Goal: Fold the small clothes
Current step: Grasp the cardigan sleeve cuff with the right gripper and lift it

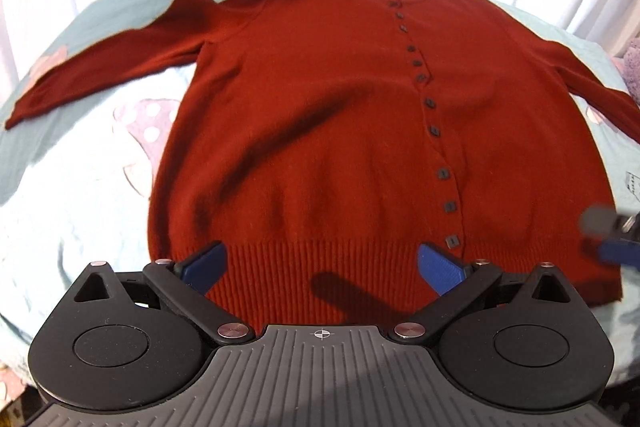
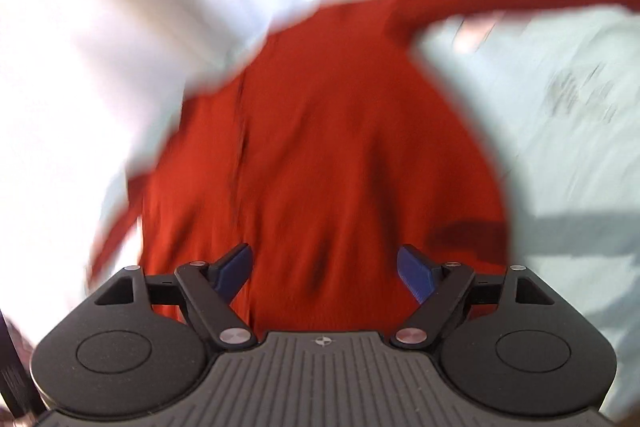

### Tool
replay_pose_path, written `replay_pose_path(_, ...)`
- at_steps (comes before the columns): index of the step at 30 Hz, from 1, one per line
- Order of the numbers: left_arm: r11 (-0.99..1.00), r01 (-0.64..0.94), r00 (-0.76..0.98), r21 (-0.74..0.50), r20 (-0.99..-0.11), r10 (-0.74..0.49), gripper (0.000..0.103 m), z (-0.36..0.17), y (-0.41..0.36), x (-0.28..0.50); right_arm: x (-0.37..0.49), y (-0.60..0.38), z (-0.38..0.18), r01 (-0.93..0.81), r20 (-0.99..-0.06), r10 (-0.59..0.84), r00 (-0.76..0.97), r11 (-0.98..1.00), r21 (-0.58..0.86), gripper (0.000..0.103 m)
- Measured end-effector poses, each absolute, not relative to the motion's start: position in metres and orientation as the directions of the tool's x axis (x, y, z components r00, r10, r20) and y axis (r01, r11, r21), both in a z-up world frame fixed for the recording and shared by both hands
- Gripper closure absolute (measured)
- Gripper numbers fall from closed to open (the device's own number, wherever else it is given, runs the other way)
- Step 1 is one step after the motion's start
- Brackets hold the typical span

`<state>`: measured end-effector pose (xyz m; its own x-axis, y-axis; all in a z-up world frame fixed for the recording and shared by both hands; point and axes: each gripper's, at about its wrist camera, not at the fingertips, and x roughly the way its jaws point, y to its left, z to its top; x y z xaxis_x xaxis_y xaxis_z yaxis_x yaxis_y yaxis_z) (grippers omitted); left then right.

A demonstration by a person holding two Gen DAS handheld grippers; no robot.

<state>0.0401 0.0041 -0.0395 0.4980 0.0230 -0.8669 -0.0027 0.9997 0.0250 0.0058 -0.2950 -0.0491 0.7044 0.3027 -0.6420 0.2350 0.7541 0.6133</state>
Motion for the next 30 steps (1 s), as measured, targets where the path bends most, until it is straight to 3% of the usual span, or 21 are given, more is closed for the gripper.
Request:
replay_pose_path(3, 0.997, -0.027, 0.5, 0.07, -0.863, 0.074, 0.0, -0.043, 0.007, 0.061, 0.019, -0.376, -0.048, 0.345, -0.578, 0.107, 0.809, 0.711, 0.613, 0.022)
replay_pose_path(6, 0.997, -0.054, 0.511, 0.062, -0.856, 0.081, 0.0, -0.048, 0.01, 0.08, 0.022, -0.457, -0.064, 0.549, -0.614, -0.101, 0.783, 0.575, 0.606, 0.04)
replay_pose_path(7, 0.997, -0.062, 0.514, 0.034, -0.856, 0.061, 0.0, -0.049, 0.012, 0.086, 0.022, -0.483, -0.074, 0.608, -0.636, -0.147, 0.758, 0.512, 0.607, 0.041)
replay_pose_path(8, 0.997, -0.073, 0.514, 0.002, -0.857, 0.04, 0.0, -0.05, 0.015, 0.091, 0.021, -0.504, -0.084, 0.649, -0.658, -0.168, 0.734, 0.459, 0.606, 0.043)
replay_pose_path(11, 0.986, -0.14, 0.501, -0.087, -0.866, -0.005, 0.0, -0.057, 0.024, 0.106, 0.02, -0.546, -0.115, 0.691, -0.676, -0.177, 0.715, 0.329, 0.644, 0.062)
replay_pose_path(13, 0.977, -0.182, 0.498, -0.11, -0.867, -0.005, 0.0, -0.061, 0.027, 0.114, 0.018, -0.561, -0.126, 0.672, -0.643, -0.2, 0.74, 0.276, 0.687, 0.071)
replay_pose_path(15, 0.971, -0.213, 0.51, -0.108, -0.86, 0.016, 0.0, -0.064, 0.03, 0.118, 0.019, -0.57, -0.132, 0.655, -0.619, -0.212, 0.756, 0.242, 0.716, 0.075)
replay_pose_path(20, 0.98, -0.187, 0.524, -0.068, -0.851, 0.041, 0.0, -0.071, 0.029, 0.122, 0.031, -0.582, -0.137, 0.65, -0.61, -0.223, 0.76, 0.243, 0.72, 0.096)
replay_pose_path(25, 0.983, -0.163, 0.496, -0.086, -0.868, 0.006, 0.0, -0.077, 0.035, 0.126, 0.047, -0.566, -0.103, 0.696, -0.617, -0.325, 0.717, 0.377, 0.611, 0.097)
replay_pose_path(28, 0.977, -0.162, 0.485, -0.14, -0.874, -0.045, 0.0, -0.079, 0.044, 0.127, 0.077, -0.501, -0.037, 0.62, -0.496, -0.396, 0.773, 0.638, 0.456, 0.097)
replay_pose_path(30, 0.968, -0.172, 0.45, -0.185, -0.889, -0.09, 0.0, -0.085, 0.051, 0.13, 0.096, -0.437, 0.002, 0.434, -0.391, -0.28, 0.877, 0.809, 0.396, 0.097)
